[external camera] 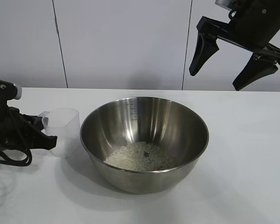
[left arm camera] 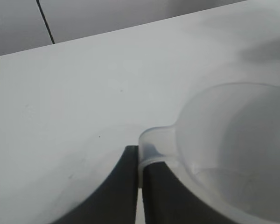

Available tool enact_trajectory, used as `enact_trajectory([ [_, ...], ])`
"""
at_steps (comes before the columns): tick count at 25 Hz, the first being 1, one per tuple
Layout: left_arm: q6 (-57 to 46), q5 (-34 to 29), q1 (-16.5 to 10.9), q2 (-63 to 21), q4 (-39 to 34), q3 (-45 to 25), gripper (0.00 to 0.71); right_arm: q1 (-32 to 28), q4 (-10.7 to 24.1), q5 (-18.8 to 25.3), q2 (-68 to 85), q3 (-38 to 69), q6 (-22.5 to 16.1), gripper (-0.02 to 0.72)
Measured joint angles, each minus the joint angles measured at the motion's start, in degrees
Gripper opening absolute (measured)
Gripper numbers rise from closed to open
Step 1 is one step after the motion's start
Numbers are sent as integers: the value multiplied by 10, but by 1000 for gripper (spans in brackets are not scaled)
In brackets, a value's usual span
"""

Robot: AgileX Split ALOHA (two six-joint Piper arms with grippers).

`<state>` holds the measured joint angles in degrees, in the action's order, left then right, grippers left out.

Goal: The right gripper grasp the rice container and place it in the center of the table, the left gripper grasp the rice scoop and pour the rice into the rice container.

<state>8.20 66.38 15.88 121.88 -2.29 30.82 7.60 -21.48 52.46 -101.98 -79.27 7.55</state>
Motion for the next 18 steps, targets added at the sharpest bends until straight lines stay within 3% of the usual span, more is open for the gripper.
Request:
enact_trajectory([
  [3, 0, -2, 0, 0, -1, 0, 70, 0, 0, 0, 0, 0, 0, 662],
  [9, -1, -2, 0, 0, -1, -5, 363, 0, 0, 0, 0, 0, 0, 662],
  [18, -1, -5, 0, -15, -1, -66, 583, 0, -2, 0, 0, 0, 0, 662],
])
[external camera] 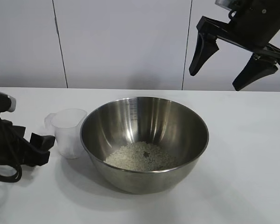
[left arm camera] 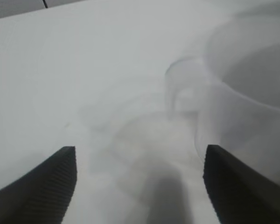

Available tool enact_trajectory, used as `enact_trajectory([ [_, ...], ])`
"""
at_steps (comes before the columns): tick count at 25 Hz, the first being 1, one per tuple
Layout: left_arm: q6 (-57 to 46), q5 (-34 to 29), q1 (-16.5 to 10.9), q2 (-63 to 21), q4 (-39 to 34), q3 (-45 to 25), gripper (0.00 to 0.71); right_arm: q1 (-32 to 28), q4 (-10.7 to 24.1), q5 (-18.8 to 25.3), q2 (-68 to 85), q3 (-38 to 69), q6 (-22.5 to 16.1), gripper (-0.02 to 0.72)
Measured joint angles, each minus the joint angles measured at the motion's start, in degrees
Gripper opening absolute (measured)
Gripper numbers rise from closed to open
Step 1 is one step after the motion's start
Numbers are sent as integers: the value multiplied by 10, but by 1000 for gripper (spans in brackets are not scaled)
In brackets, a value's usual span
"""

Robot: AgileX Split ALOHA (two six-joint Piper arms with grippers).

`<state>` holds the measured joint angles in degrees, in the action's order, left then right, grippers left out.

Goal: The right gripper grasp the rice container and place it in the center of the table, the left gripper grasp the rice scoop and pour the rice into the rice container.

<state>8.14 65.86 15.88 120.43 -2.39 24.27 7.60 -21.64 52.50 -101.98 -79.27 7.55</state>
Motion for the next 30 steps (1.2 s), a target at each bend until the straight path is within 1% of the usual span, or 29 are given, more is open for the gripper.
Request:
enact_trajectory([
  [4, 0, -1, 0, -71, 3, -29, 604, 0, 0, 0, 0, 0, 0, 662],
  [5, -2, -13, 0, -99, 7, -31, 605, 0, 0, 0, 0, 0, 0, 662],
  [7, -13, -89, 0, -158, 16, -28, 605, 0, 0, 0, 0, 0, 0, 662],
  [9, -37, -230, 0, -228, 24, -12, 605, 0, 0, 0, 0, 0, 0, 662],
  [11, -58, -388, 0, -290, 30, 28, 605, 0, 0, 0, 0, 0, 0, 662],
  [12, -69, -484, 0, -320, 31, 52, 607, 0, 0, 0, 0, 0, 0, 662],
  [13, -81, -583, 0, -340, 32, 87, 608, 0, 0, 0, 0, 0, 0, 662],
  [14, -81, -666, 0, -358, 32, 128, 608, 0, 0, 0, 0, 0, 0, 662],
  [16, -81, -846, 0, -370, 33, 209, 610, 0, 0, 0, 0, 0, 0, 662],
  [17, -77, -919, 0, -370, 37, 250, 611, 0, 0, 0, 0, 0, 0, 662],
  [19, -57, -1015, 0, -367, 60, 318, 625, 0, 0, 0, 0, 0, 0, 662],
  [21, -33, -1075, 0, -362, 103, 381, 648, 0, 0, 0, 0, 0, 0, 662],
  [24, -10, -1136, 0, -348, 166, 455, 664, 0, 0, 0, 0, 0, 0, 662],
  [27, -9, -1177, 0, -315, 213, 508, 667, 0, 0, 0, 0, 0, 0, 662],
  [30, -16, -1193, 0, -270, 252, 539, 667, 0, 0, 0, 0, 0, 0, 662],
])
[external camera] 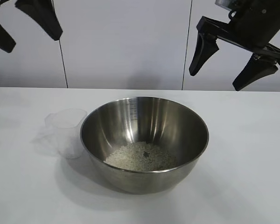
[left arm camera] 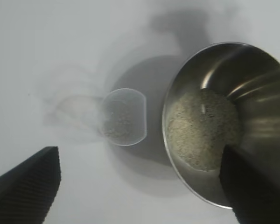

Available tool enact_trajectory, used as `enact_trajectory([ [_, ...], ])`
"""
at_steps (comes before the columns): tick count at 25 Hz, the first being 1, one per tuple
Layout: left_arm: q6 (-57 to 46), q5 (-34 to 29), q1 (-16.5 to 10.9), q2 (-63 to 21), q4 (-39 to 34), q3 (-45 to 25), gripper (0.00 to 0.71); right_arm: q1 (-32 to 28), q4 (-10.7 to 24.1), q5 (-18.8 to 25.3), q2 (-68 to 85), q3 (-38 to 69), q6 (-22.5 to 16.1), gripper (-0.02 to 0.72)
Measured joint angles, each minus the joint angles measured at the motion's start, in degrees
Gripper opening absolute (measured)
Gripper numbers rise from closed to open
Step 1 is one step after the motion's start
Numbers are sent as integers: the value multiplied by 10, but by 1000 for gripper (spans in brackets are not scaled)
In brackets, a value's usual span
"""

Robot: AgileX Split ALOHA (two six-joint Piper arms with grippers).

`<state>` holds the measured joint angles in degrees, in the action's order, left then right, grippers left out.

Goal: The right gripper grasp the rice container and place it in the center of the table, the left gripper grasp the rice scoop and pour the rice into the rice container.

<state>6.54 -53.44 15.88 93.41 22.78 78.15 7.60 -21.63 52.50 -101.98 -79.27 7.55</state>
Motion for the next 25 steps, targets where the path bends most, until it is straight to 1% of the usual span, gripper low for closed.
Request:
enact_trajectory([
  [4, -9, -3, 0, 47, 36, 17, 667, 0, 0, 0, 0, 0, 0, 662],
  [8, -9, 3, 0, 58, 59, 19, 667, 0, 0, 0, 0, 0, 0, 662],
  [17, -9, 53, 0, 58, 62, 20, 667, 0, 0, 0, 0, 0, 0, 662],
  [25, -9, 56, 0, 58, 62, 20, 667, 0, 0, 0, 0, 0, 0, 662],
])
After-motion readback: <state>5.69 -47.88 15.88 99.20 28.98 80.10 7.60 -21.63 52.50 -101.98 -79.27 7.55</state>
